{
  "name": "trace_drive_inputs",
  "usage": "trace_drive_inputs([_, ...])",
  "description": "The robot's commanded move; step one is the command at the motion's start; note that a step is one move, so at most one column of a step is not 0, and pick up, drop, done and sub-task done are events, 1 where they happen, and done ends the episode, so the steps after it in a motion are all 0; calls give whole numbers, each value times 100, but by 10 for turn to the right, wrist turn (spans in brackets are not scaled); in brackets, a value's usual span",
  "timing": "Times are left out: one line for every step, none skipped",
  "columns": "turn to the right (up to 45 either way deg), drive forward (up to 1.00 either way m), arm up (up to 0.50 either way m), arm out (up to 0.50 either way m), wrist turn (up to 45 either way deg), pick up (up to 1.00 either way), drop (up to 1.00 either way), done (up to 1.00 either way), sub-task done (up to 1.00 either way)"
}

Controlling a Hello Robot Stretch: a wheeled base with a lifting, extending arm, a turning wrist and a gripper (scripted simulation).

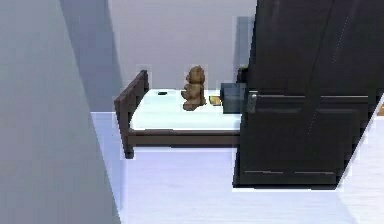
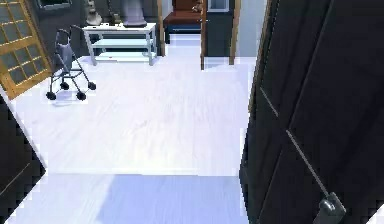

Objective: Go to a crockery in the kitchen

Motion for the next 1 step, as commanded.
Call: trace_drive_inputs([450,0,0,0,0,0,0,0,0])
